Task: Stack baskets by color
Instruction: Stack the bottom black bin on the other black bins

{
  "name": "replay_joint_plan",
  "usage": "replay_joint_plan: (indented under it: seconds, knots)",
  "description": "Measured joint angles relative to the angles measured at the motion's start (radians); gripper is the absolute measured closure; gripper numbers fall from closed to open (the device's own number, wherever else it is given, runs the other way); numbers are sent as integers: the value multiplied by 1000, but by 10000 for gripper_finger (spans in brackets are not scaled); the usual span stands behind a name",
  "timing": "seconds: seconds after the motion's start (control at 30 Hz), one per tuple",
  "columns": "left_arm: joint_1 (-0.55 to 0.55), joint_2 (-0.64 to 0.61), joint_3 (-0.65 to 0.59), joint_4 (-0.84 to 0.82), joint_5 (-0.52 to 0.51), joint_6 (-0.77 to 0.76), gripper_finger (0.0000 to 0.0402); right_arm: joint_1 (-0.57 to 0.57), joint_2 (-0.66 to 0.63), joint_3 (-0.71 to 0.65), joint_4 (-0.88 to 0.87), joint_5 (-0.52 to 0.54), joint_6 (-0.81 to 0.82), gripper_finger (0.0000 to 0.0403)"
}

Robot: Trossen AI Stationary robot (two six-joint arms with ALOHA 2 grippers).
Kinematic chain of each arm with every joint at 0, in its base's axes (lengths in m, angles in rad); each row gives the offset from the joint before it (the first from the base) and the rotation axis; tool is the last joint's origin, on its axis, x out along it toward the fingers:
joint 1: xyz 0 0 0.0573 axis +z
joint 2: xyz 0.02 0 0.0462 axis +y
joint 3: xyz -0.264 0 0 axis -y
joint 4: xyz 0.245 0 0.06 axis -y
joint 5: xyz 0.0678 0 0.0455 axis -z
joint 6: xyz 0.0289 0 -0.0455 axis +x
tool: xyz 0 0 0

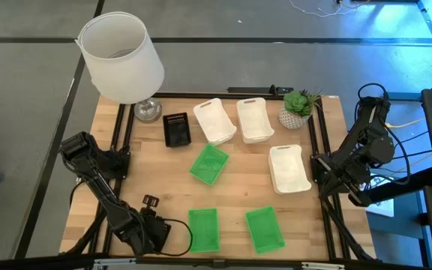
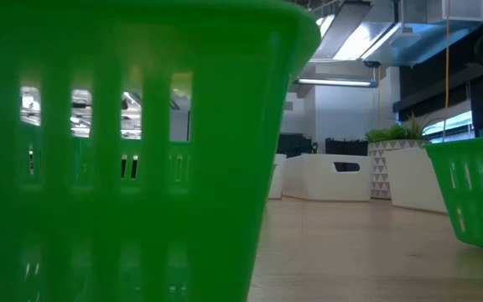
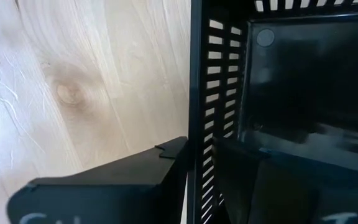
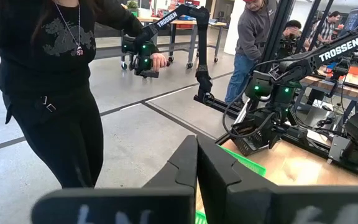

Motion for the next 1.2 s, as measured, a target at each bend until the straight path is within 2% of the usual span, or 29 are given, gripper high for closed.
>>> replay_joint_plan:
  seconds: [0.3, 0.5, 0.67, 1.0, 1.2]
  knots:
    - [30, -1, 2, -1, 12, 0, 395, 0, 0, 0, 0, 0, 0, 395]
    - [63, -2, 2, -3, 33, -6, 398, 0, 0, 0, 0, 0, 0, 395]
    - [109, -20, 2, -22, 33, -69, 399, 0, 0, 0, 0, 1, 0, 395]
    - [211, -167, -1, -40, 15, -132, 401, 0, -2, 0, 1, 38, 6, 395]
    - [272, -283, -1, -95, -68, -209, 401, 0, -2, 0, 1, 39, 4, 395]
